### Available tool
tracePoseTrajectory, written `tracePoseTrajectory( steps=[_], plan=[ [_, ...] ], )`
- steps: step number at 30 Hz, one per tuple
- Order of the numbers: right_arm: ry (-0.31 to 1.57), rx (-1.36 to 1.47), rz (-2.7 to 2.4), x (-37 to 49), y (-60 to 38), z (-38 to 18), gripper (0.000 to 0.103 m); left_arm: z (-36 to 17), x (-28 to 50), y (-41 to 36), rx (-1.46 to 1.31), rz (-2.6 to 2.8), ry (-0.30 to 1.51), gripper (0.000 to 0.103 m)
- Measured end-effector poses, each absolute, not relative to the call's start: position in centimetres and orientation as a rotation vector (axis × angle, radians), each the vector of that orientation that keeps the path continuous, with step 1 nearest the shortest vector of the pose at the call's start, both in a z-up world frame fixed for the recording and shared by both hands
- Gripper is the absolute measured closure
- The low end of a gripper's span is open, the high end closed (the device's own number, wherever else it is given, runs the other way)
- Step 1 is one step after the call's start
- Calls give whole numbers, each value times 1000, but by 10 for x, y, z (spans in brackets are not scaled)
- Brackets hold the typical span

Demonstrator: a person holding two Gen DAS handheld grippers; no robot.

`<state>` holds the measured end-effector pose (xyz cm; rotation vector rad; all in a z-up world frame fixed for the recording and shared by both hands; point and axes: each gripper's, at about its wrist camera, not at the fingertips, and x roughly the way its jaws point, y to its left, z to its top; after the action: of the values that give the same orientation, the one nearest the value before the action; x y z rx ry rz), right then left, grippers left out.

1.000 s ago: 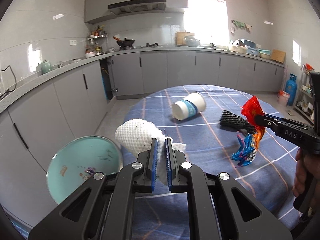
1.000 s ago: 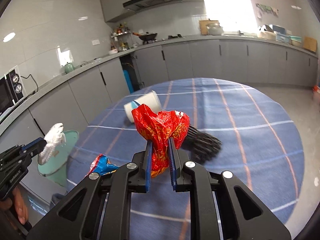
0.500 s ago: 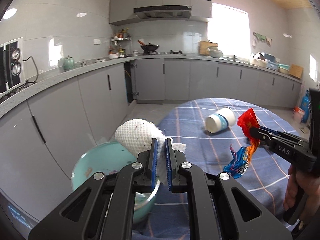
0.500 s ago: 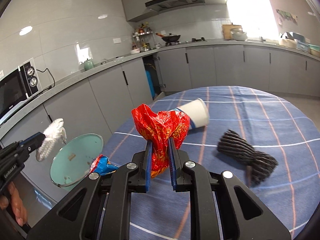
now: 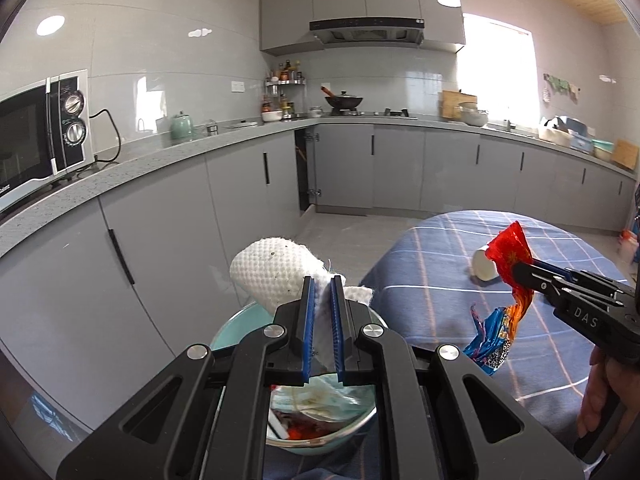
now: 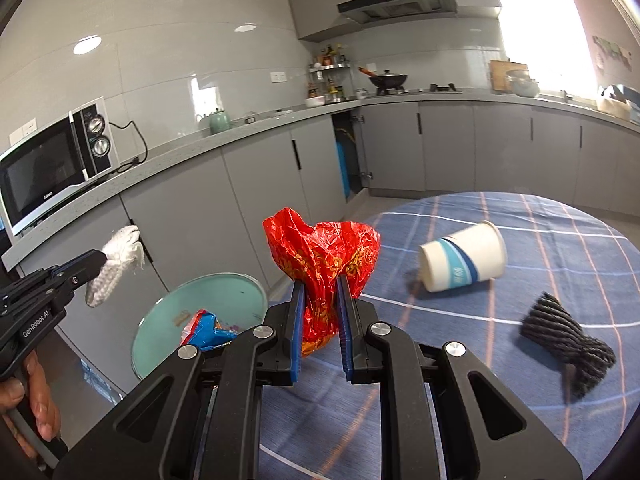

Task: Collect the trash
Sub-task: 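Carry the mesh cloth and red bag over the teal bucket with both tools, then hold the mesh cloth and red bag above the bucket with both tools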

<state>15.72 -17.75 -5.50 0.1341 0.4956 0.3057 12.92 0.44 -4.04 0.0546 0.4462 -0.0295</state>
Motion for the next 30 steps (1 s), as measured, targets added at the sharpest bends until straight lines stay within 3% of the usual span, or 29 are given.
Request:
tracePoseTrajectory(
  steps=[30],
  plan=[
    [488,39,465,195,-85,-39,87,-39,142,73,10,156,449,94]
  ],
)
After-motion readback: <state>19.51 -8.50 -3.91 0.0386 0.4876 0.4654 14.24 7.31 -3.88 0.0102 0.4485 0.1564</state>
